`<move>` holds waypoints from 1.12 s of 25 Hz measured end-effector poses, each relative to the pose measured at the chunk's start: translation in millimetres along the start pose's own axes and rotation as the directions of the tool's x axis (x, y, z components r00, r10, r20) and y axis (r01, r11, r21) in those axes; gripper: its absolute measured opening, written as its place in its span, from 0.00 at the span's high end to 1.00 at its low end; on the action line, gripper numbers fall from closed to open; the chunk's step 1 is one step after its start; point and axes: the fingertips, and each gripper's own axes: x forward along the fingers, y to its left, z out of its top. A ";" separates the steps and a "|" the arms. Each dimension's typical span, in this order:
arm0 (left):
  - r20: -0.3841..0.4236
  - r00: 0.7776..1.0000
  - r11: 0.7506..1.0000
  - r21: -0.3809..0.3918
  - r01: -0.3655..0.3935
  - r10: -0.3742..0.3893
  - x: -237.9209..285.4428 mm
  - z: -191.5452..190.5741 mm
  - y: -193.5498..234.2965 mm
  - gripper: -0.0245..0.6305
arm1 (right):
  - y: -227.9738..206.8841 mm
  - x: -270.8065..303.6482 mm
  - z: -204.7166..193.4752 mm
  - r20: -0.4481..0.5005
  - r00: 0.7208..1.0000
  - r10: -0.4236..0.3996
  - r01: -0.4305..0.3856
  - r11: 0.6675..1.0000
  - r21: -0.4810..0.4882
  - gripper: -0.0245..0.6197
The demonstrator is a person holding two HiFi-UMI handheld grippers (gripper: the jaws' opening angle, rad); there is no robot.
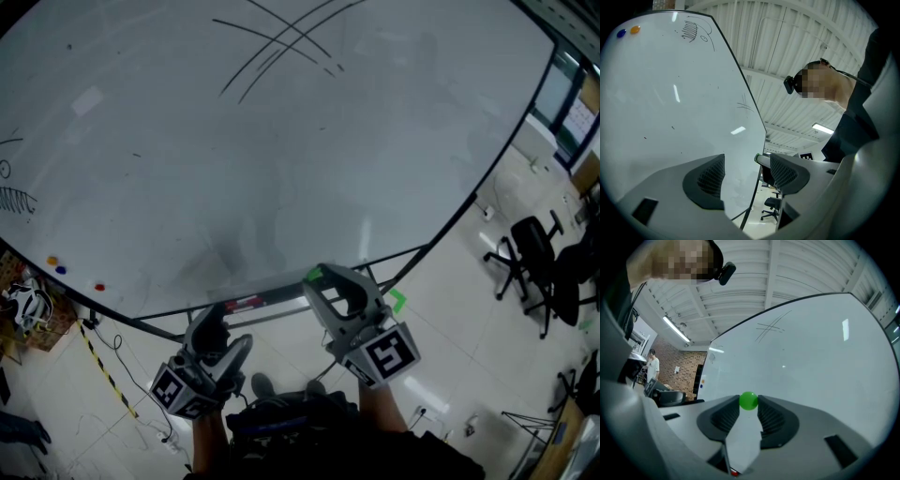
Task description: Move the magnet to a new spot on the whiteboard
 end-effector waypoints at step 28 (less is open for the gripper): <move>0.043 0.999 1.000 -0.004 -0.028 0.028 -21.3 15.6 19.1 0.51 | -11.0 56.4 -26.4 -0.107 0.990 -0.087 0.072 0.987 -0.140 0.73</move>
